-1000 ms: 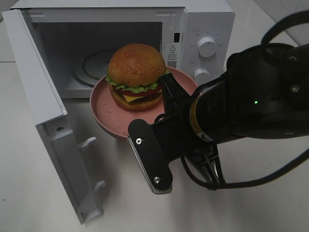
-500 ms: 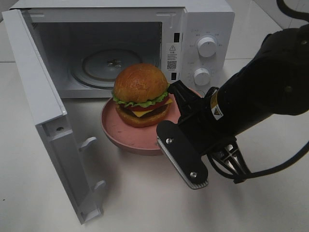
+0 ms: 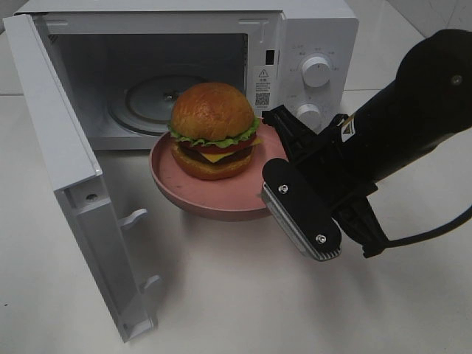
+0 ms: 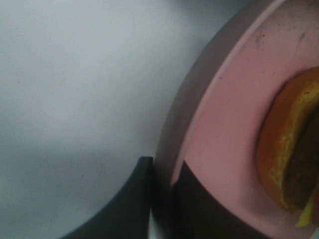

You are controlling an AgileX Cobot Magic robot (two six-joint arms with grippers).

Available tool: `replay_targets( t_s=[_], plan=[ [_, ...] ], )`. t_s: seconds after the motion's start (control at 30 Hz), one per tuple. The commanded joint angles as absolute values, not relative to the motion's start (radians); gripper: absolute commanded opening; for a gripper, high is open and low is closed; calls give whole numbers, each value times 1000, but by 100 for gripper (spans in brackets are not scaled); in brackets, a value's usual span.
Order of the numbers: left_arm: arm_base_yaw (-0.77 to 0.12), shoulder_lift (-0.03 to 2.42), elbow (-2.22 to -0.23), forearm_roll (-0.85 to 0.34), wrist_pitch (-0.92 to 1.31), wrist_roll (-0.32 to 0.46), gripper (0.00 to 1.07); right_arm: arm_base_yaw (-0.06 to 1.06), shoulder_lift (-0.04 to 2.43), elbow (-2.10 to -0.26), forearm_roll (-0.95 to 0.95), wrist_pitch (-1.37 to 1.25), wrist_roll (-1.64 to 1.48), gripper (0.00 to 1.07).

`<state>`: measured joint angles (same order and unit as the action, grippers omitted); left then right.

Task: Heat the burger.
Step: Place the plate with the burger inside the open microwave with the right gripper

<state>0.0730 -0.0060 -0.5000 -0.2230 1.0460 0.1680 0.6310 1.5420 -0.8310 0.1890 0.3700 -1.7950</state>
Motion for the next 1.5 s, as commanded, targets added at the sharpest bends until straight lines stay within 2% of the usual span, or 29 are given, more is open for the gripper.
replay_targets(
  t_s=[0.03, 0.73, 1.37, 1.5],
  plan=[
    [71, -25, -497, -224, 1041, 164, 100, 627, 1524, -845, 209, 319, -1827, 0],
    [71, -25, -497, -224, 1041, 164, 100, 644, 1605, -912, 219, 248, -1827, 0],
    [71, -25, -497, -224, 1041, 164, 100, 667, 1794, -1130, 215, 247, -1812, 0],
    [71, -25, -497, -224, 1041, 164, 100, 667, 1837, -1179, 164, 247, -1768, 0]
  ],
)
